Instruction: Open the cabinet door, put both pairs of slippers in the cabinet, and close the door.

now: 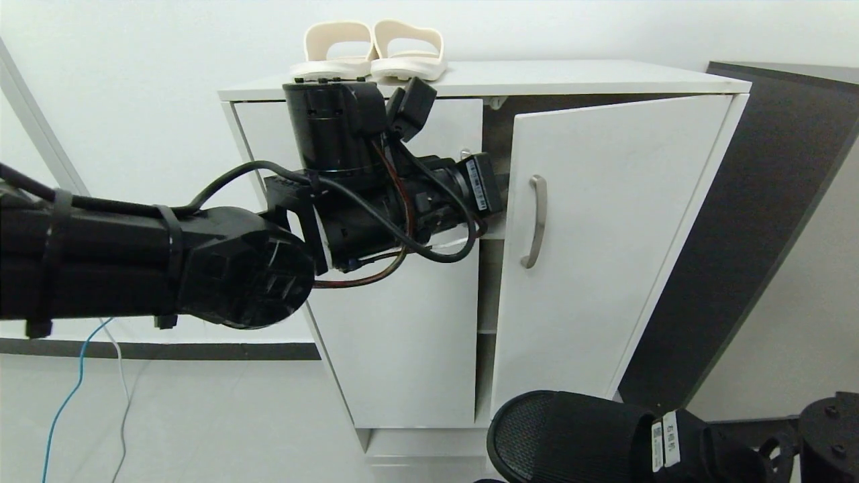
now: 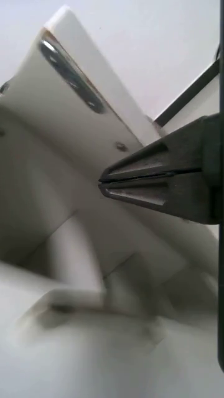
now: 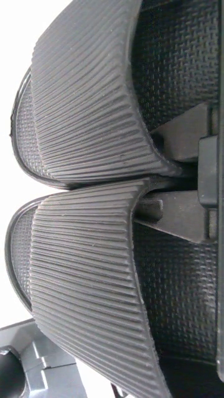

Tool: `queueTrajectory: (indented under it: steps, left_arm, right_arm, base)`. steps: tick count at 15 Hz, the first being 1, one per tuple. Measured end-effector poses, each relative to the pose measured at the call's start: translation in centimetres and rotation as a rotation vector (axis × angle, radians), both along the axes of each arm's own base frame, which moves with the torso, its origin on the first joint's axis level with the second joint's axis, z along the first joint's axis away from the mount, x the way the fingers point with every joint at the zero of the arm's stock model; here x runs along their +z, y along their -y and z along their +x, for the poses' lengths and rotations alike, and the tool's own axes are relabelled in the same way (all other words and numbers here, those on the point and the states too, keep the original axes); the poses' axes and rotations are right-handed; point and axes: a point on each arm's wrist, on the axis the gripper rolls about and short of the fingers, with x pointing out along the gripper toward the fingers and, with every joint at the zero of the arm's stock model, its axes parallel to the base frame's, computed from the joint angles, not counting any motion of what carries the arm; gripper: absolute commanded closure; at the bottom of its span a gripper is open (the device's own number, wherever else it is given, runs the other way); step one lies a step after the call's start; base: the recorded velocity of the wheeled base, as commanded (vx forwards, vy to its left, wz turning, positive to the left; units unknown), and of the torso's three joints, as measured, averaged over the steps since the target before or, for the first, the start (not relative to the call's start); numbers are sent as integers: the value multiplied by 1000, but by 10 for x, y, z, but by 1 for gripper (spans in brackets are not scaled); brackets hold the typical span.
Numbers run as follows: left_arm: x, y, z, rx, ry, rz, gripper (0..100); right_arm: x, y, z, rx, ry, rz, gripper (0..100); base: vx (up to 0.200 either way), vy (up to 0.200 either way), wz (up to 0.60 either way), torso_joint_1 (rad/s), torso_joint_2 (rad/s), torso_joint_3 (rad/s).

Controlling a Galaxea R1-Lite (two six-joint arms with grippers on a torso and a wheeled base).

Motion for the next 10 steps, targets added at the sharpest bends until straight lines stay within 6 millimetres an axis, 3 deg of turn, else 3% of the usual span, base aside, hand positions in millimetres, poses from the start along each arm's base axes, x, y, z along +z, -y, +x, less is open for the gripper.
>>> queueTrajectory:
  steps: [1, 6, 10]
  left_arm:
    - [1, 4, -7, -19, 4, 0, 100]
    - [2, 3, -17, -23, 24, -10, 100]
    - [1, -22, -29, 67, 5, 3, 100]
  right_arm:
    - [0, 0, 0, 2, -1, -1, 100]
    - [-1, -1, 2, -7, -2, -2, 100]
    - [3, 0, 15, -68, 5, 10, 100]
  base:
    - [-200, 0, 0, -2, 2, 7]
    - [0, 0, 0, 0, 0, 0]
    - [0, 0, 0, 0, 0, 0]
